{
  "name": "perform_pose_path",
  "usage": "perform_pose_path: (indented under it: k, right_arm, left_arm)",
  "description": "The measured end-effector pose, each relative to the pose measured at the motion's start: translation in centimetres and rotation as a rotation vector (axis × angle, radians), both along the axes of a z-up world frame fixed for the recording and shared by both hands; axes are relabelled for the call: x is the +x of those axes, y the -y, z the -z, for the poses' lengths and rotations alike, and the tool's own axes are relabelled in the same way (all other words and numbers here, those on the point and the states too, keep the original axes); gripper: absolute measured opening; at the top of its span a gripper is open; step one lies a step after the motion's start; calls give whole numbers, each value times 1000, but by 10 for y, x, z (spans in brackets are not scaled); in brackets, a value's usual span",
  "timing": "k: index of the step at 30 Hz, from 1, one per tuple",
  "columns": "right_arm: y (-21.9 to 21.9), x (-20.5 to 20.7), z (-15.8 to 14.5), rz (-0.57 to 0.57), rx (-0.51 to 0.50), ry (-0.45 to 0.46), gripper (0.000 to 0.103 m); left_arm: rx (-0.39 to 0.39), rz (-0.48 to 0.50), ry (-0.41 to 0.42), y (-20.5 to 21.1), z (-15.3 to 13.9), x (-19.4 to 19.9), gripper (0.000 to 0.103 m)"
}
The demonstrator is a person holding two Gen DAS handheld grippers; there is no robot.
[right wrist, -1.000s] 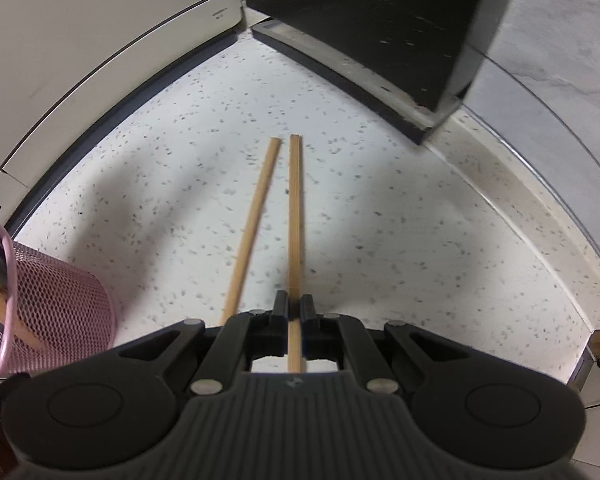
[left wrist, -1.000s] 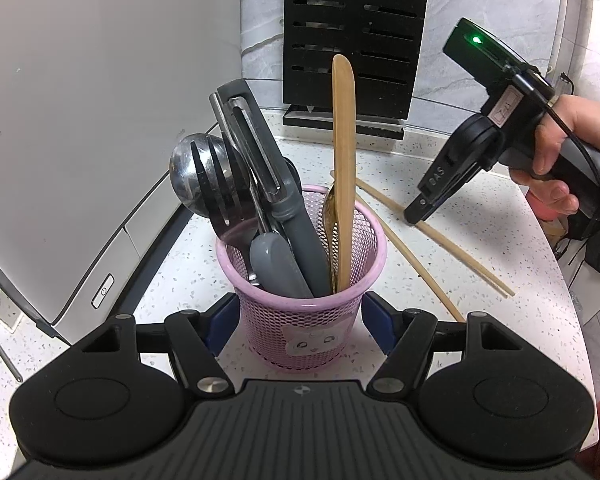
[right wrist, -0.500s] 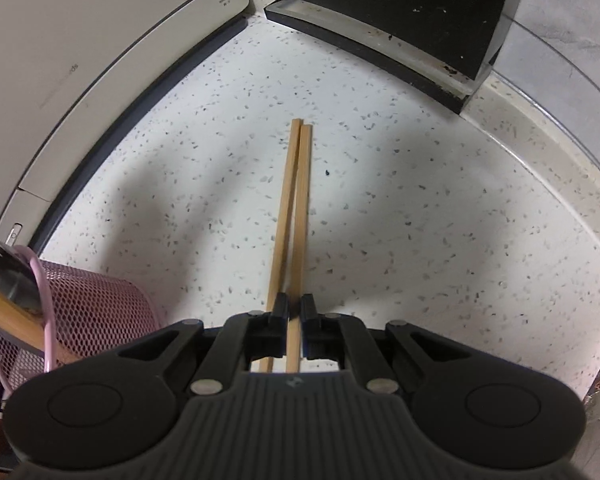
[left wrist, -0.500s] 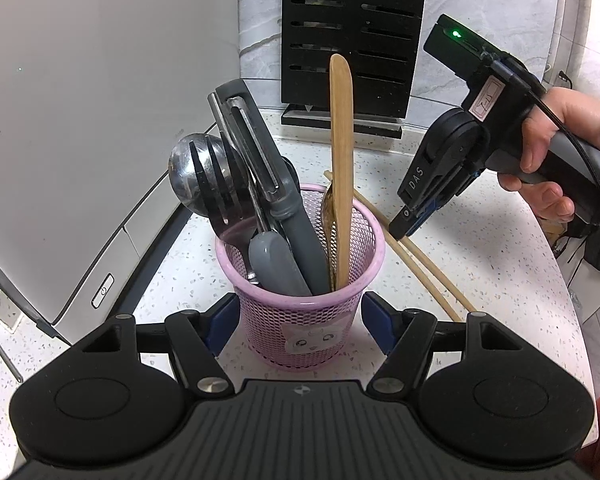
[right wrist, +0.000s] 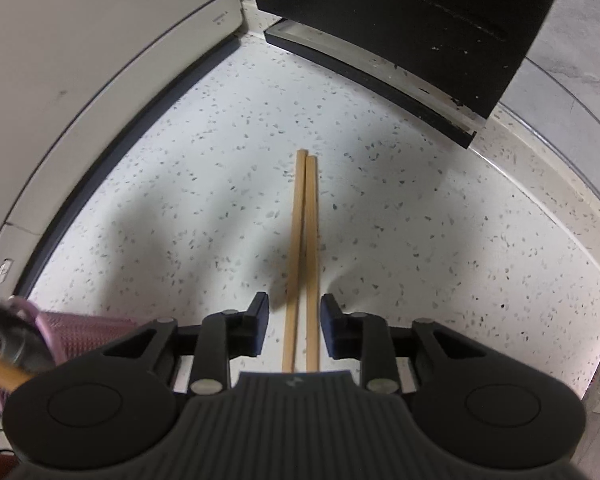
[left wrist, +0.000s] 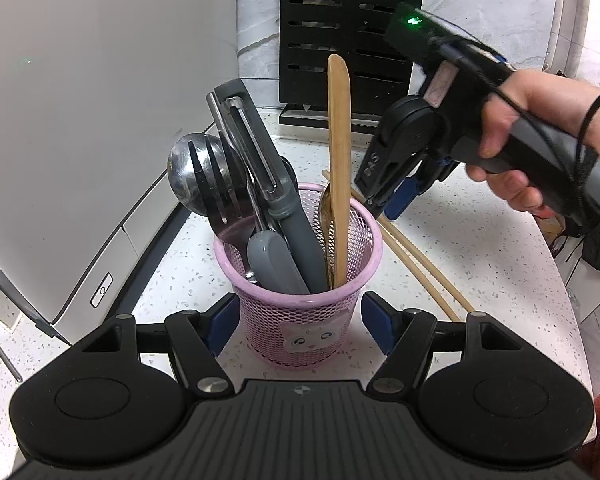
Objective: Organize utensils
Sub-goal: 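Lift the chopsticks with the right gripper and carry them over the cup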
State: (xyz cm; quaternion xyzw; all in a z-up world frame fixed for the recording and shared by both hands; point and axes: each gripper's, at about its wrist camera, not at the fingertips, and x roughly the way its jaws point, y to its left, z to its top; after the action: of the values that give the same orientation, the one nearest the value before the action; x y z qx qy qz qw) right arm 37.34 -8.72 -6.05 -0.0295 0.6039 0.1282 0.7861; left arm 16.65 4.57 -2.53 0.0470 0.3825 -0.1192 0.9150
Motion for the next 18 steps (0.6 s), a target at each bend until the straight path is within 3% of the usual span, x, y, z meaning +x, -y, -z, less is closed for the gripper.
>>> perform_pose_path:
  k: [8,11,18]
  right_arm:
    - [-17,-4,5,-49,-115,31,24]
    - [-20,-8,4,-74,-125,35,9]
    - [-15,-16,2,-103,-105,71,8]
  left_arm:
    - [-5,1,-2,-2,0,-1,80]
    - [-4,1,-1,-1,0,-1,80]
    - [-3,-1,0,-2,0,-1,80]
